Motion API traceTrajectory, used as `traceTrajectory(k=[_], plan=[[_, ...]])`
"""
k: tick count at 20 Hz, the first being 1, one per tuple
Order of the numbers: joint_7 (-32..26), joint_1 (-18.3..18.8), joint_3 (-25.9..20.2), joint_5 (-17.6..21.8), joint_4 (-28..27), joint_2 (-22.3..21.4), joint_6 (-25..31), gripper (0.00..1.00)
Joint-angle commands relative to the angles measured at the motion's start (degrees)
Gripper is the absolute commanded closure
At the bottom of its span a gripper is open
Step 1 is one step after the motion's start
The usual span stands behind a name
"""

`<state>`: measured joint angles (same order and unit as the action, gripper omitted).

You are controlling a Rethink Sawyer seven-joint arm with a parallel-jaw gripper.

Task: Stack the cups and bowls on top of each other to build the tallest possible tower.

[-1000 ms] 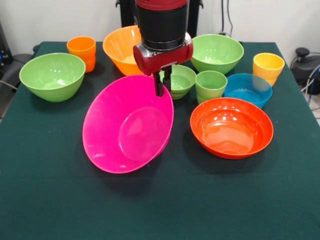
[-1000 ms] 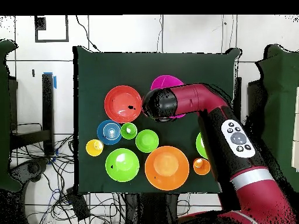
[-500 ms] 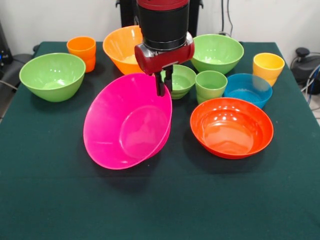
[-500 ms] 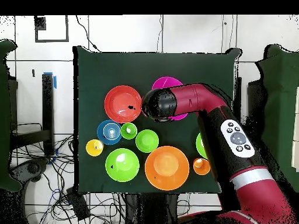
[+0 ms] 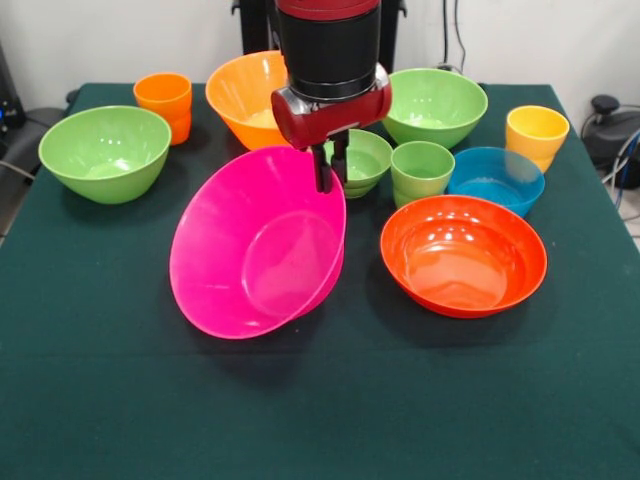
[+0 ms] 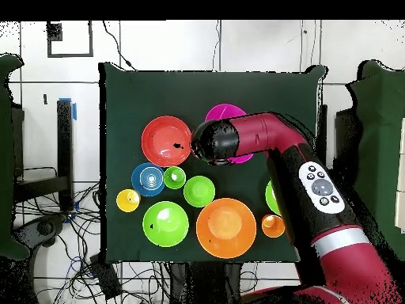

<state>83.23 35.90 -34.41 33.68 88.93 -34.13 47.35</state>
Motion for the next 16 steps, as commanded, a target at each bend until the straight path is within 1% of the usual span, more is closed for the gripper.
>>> traceTrajectory(k=[1, 5, 8, 12, 16], plan=[[-10.6, 0.4, -2.4, 1.2, 0.1, 2.3, 3.2, 1.0], [-10.8, 0.5, -2.6, 1.6, 0.0, 2.8, 2.1, 1.0], [-10.9, 1.2, -3.0, 3.2, 0.2, 4.2, -1.3, 1.0], [-10.4, 1.5, -3.1, 4.9, 0.0, 5.6, -4.1, 1.0], [-11.0, 1.8, -3.4, 5.8, -0.7, 6.4, -4.9, 1.0]])
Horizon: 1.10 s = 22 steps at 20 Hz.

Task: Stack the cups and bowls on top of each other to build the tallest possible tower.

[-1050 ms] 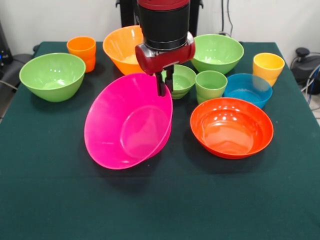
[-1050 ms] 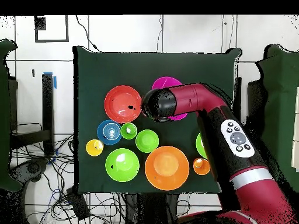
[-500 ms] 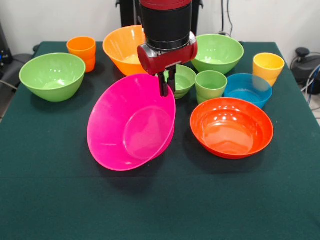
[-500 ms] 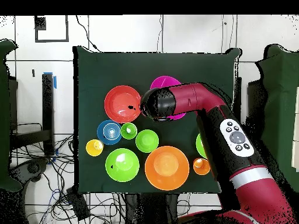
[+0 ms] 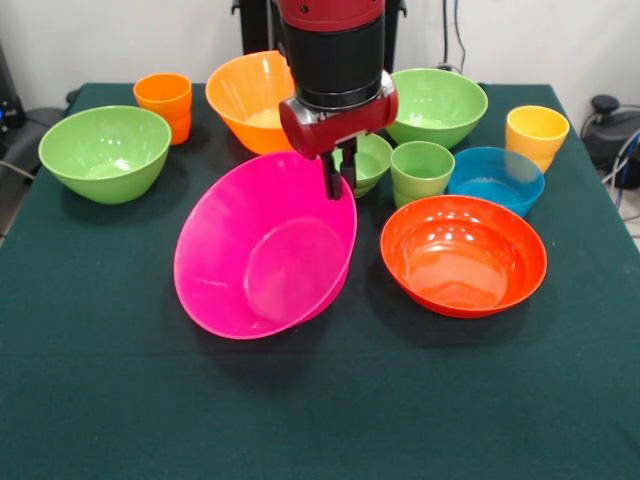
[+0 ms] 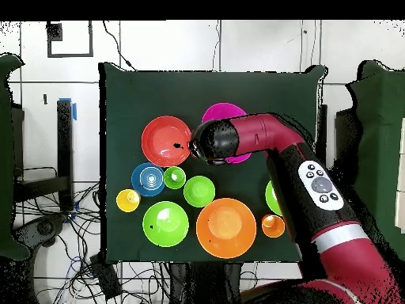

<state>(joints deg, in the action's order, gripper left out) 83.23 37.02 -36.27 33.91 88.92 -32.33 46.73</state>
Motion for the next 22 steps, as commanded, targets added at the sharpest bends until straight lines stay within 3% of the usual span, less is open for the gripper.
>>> traceTrajectory(k=[1, 18, 22], plan=[[-11.1, 0.6, -1.5, 5.8, -1.0, 4.7, -4.2, 1.0], [-7.7, 0.3, 0.1, 7.4, 0.6, 6.1, -5.6, 1.0], [-5.6, -1.0, 2.2, 6.7, 0.3, 6.4, -2.4, 1.0]])
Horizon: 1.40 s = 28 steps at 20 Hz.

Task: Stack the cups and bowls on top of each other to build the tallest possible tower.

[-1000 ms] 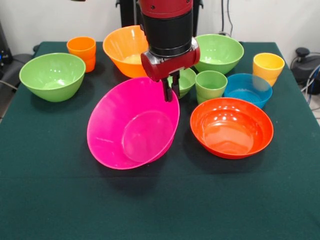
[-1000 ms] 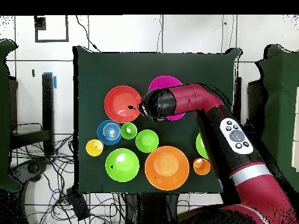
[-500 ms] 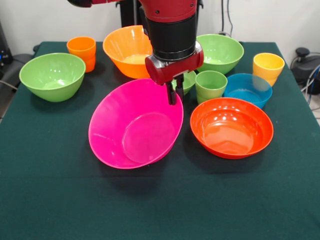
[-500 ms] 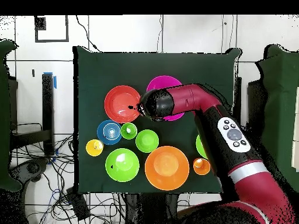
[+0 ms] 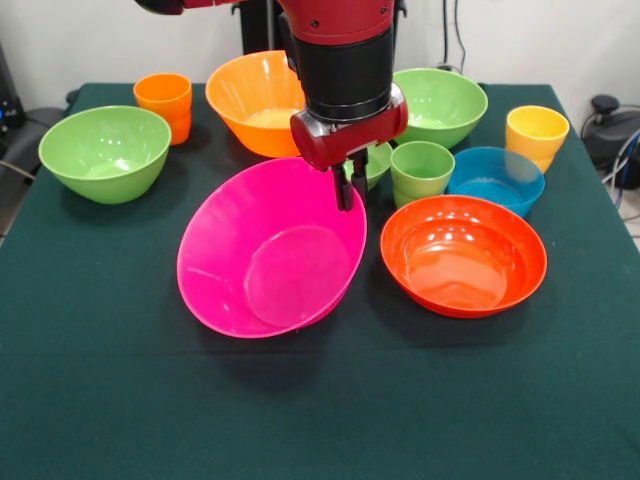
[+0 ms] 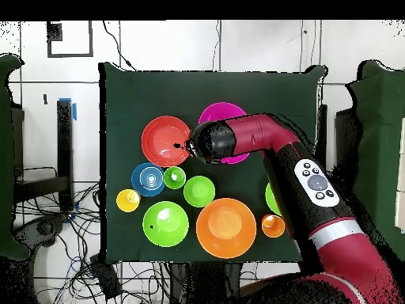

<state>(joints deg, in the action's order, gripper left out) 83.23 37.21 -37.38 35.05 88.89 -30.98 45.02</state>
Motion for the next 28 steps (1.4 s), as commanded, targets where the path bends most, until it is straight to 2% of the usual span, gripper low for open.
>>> traceTrajectory(k=[1, 7, 21, 28], plan=[[-5.4, -1.4, 3.6, 5.4, 0.3, 5.3, 0.0, 1.0], [-3.3, -2.4, 6.0, 5.2, 1.3, 5.4, 2.0, 1.0], [-2.3, -2.4, 6.2, 6.9, 4.2, 4.9, -4.4, 1.0], [-1.9, -2.9, 6.8, 6.8, 4.3, 4.4, -3.7, 1.0]])
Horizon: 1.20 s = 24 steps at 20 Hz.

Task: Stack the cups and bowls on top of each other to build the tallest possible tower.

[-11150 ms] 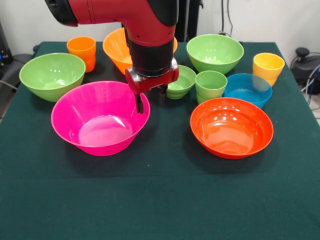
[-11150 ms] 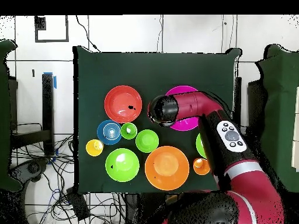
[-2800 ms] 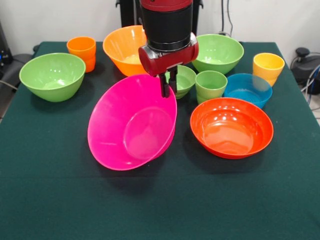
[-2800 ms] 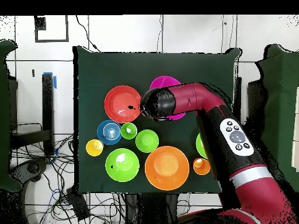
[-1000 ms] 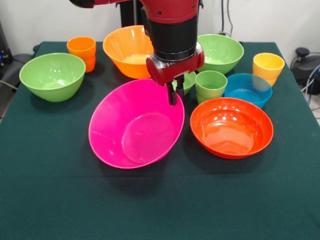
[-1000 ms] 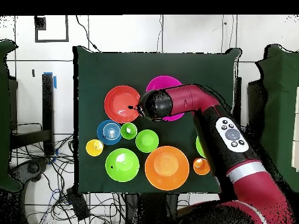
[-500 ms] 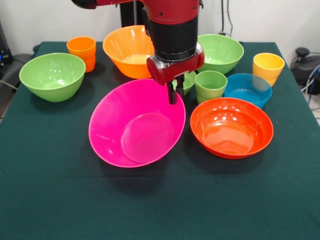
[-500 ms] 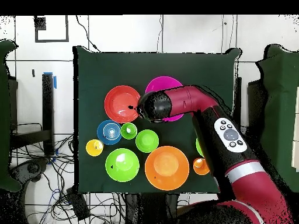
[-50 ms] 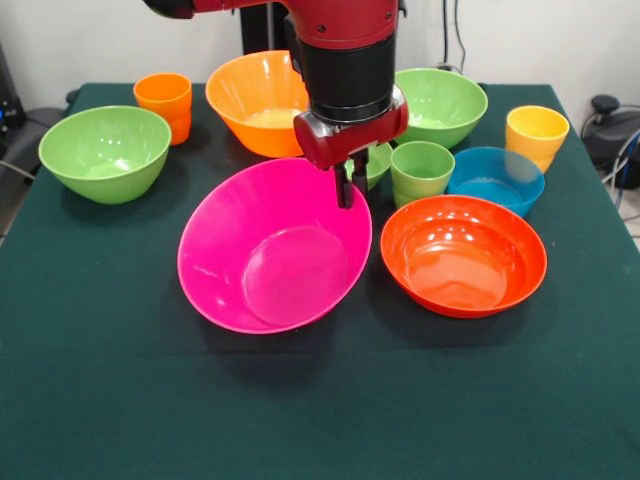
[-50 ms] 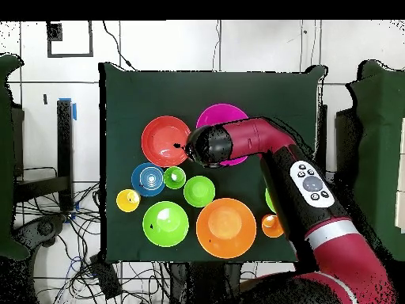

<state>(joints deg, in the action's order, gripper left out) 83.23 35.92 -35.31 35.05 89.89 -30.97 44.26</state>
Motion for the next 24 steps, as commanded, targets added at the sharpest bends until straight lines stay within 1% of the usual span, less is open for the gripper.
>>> traceTrajectory(k=[1, 7, 12, 13, 16, 22, 24], plan=[[-1.7, -1.7, 4.9, 6.7, 3.4, 4.2, -2.7, 1.0], [-0.3, -2.4, 5.7, 5.8, 6.1, 1.5, -1.7, 1.0], [-0.4, -2.6, 6.1, 5.3, 6.4, 1.3, -1.6, 1.0], [-0.4, -2.6, 6.3, 5.2, 6.5, 1.2, -1.9, 0.0], [-0.1, -2.6, 6.4, 5.1, 6.9, 1.2, -2.1, 0.0], [3.4, -2.9, 7.6, 5.5, 9.6, 0.6, -7.0, 0.0], [4.1, -3.3, 8.2, 5.7, 10.3, 0.1, -7.9, 0.0]])
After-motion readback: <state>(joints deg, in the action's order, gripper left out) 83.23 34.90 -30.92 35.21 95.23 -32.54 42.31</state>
